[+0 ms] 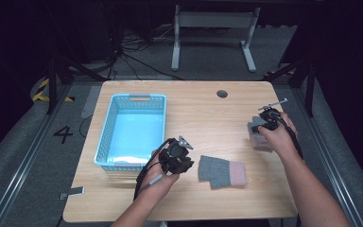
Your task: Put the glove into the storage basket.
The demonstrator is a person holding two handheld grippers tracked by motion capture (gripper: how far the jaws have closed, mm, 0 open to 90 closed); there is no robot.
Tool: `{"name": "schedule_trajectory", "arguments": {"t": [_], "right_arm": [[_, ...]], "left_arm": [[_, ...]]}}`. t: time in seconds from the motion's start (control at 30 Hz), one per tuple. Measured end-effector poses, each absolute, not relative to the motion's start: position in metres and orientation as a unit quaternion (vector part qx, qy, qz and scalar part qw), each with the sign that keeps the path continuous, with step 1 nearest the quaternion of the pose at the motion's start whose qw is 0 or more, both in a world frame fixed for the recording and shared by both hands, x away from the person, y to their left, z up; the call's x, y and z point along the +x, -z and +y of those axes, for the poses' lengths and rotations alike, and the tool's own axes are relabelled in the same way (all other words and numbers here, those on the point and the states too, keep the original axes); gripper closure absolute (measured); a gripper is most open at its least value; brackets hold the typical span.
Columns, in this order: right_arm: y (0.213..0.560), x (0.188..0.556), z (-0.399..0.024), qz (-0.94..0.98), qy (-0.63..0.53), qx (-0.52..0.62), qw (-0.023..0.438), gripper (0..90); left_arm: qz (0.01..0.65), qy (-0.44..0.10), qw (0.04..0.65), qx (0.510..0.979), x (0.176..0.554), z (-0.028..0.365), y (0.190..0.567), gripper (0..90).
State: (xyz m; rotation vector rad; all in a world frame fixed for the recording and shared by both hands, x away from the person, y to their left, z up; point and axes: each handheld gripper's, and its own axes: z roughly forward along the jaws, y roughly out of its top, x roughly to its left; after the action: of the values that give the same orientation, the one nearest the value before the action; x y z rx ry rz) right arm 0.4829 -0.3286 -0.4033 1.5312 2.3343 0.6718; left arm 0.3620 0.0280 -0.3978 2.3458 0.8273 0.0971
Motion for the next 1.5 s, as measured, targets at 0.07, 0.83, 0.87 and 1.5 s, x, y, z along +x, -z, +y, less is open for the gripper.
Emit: {"name": "schedule_trajectory", "arguments": {"t": [0.07,0.83,0.87,1.5], "right_arm": [[0.407,0.487,-0.330,0.805,-0.227,0.531,0.138,89.0],[0.426,0.498,-0.338,0.802,-0.201,0.550,0.122,88.8],[0.426,0.498,-0.338,0.802,-0.201,0.550,0.122,88.8],[0.427,0.464,-0.309,0.855,-0.200,0.469,0.091,88.0]], "left_arm": [[0.314,-0.037,0.320,0.893,0.362,0.028,0.398,79.1],[0.316,-0.032,0.318,0.893,0.363,0.027,0.400,79.2],[0.316,-0.032,0.318,0.893,0.363,0.027,0.400,79.2],[0.313,-0.031,0.317,0.895,0.362,0.025,0.400,78.2]]}}
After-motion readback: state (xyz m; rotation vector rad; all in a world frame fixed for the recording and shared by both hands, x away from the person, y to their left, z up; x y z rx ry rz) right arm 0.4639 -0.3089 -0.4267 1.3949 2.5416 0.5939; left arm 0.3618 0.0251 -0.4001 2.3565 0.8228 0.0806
